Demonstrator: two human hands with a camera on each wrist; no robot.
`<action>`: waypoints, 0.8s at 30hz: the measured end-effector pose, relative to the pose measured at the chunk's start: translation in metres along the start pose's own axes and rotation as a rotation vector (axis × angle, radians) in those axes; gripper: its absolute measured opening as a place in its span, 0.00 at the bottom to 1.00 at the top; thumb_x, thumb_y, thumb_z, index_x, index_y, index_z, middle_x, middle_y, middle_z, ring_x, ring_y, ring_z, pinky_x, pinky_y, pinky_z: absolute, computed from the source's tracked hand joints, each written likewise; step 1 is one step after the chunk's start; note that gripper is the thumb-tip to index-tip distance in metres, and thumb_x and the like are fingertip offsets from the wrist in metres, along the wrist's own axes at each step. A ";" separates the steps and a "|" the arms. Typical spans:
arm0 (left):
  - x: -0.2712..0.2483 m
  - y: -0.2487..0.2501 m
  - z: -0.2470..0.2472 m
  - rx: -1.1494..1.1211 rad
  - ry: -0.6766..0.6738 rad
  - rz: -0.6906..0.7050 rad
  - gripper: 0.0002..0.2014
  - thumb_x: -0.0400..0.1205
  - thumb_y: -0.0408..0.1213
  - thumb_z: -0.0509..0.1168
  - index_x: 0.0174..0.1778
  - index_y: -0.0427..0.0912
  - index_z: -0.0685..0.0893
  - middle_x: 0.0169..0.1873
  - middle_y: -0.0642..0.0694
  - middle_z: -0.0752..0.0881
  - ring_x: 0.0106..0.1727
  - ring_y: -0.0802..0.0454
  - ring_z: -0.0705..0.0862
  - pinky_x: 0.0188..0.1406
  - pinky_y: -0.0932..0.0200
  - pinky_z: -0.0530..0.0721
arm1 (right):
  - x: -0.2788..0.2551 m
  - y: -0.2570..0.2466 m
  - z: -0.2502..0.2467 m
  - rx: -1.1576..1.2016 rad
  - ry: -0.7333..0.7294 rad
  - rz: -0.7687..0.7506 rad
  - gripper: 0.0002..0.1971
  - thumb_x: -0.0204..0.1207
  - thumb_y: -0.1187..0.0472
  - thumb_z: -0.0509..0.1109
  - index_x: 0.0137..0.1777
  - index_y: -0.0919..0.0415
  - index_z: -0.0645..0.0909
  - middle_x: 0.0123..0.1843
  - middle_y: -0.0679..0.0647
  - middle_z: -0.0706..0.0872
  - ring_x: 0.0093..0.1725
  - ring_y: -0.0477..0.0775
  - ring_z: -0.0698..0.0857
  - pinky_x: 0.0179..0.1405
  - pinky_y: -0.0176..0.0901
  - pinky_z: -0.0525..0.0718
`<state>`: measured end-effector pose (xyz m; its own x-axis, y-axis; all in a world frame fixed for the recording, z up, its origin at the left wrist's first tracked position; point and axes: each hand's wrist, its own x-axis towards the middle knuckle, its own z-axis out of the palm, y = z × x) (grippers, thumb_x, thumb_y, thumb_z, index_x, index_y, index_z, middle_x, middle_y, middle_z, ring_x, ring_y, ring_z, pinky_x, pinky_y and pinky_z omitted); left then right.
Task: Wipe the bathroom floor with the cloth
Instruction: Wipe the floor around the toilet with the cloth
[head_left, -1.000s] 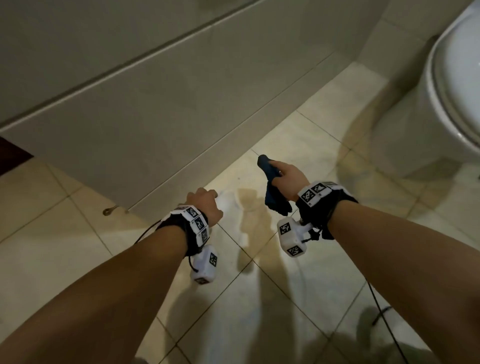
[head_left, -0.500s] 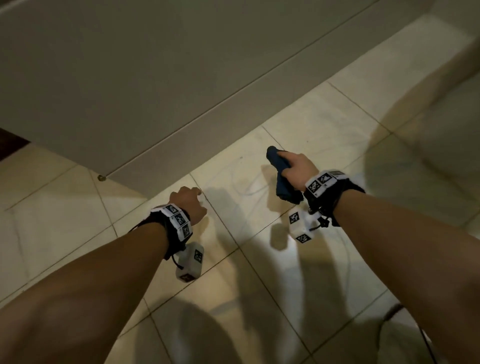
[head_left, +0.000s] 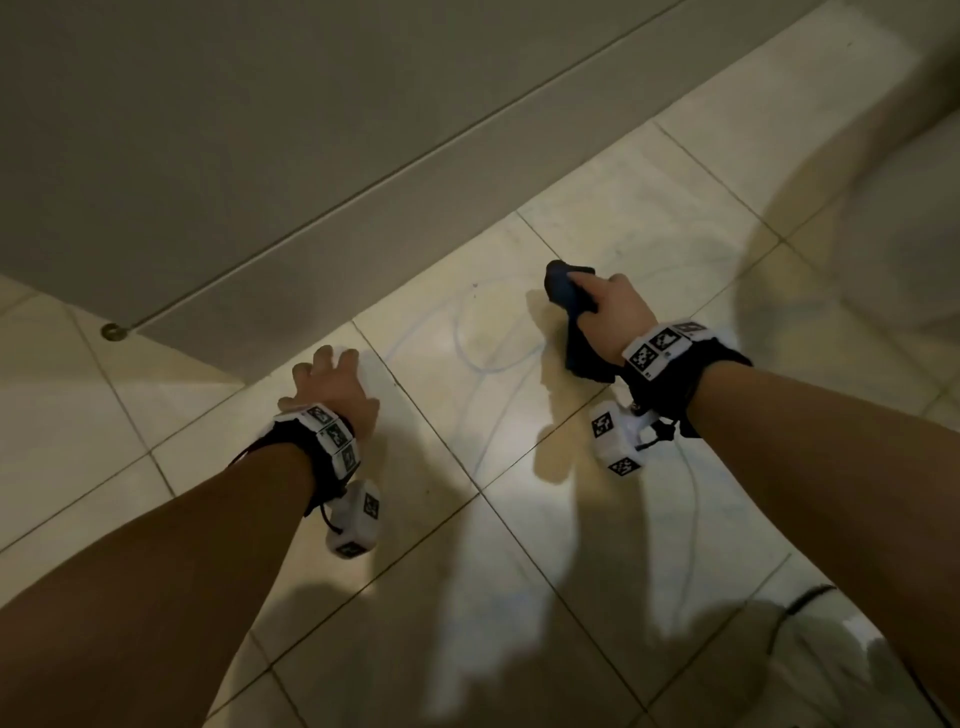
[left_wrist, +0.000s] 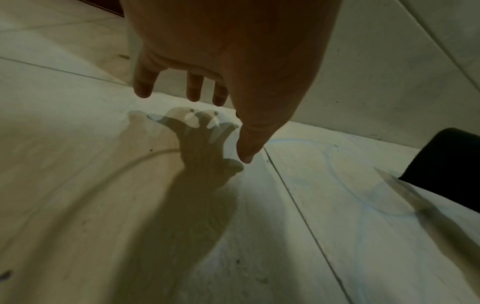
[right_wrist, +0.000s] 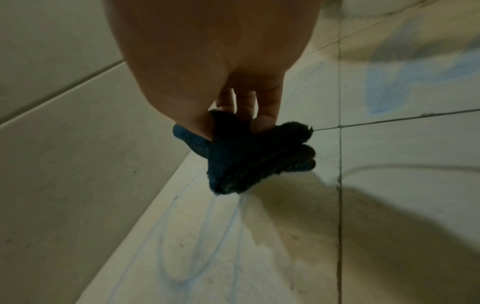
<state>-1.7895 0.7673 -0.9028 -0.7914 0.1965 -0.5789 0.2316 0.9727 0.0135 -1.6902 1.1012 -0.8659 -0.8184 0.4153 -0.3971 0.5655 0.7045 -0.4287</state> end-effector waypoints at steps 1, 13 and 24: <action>0.003 -0.003 0.002 -0.001 -0.009 -0.005 0.37 0.79 0.54 0.66 0.82 0.54 0.57 0.83 0.47 0.52 0.80 0.37 0.56 0.69 0.31 0.72 | 0.000 -0.004 0.003 -0.028 0.008 -0.009 0.30 0.83 0.66 0.58 0.84 0.49 0.64 0.70 0.65 0.70 0.55 0.70 0.81 0.53 0.50 0.80; 0.016 -0.012 0.020 -0.108 0.025 -0.022 0.41 0.77 0.52 0.71 0.83 0.53 0.59 0.83 0.45 0.53 0.80 0.35 0.55 0.73 0.34 0.71 | 0.005 -0.011 0.069 -0.222 -0.079 -0.011 0.25 0.87 0.55 0.57 0.84 0.48 0.62 0.74 0.64 0.63 0.62 0.67 0.76 0.60 0.55 0.81; 0.023 -0.006 0.033 -0.140 0.076 -0.095 0.40 0.77 0.49 0.73 0.83 0.55 0.60 0.85 0.48 0.51 0.83 0.38 0.52 0.77 0.34 0.67 | 0.018 0.001 0.058 -0.236 -0.176 -0.094 0.29 0.85 0.55 0.61 0.84 0.45 0.60 0.75 0.61 0.62 0.61 0.66 0.79 0.63 0.57 0.82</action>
<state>-1.7905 0.7617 -0.9435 -0.8475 0.1067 -0.5200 0.0769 0.9939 0.0786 -1.6983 1.0755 -0.9203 -0.8242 0.2501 -0.5081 0.4320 0.8578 -0.2784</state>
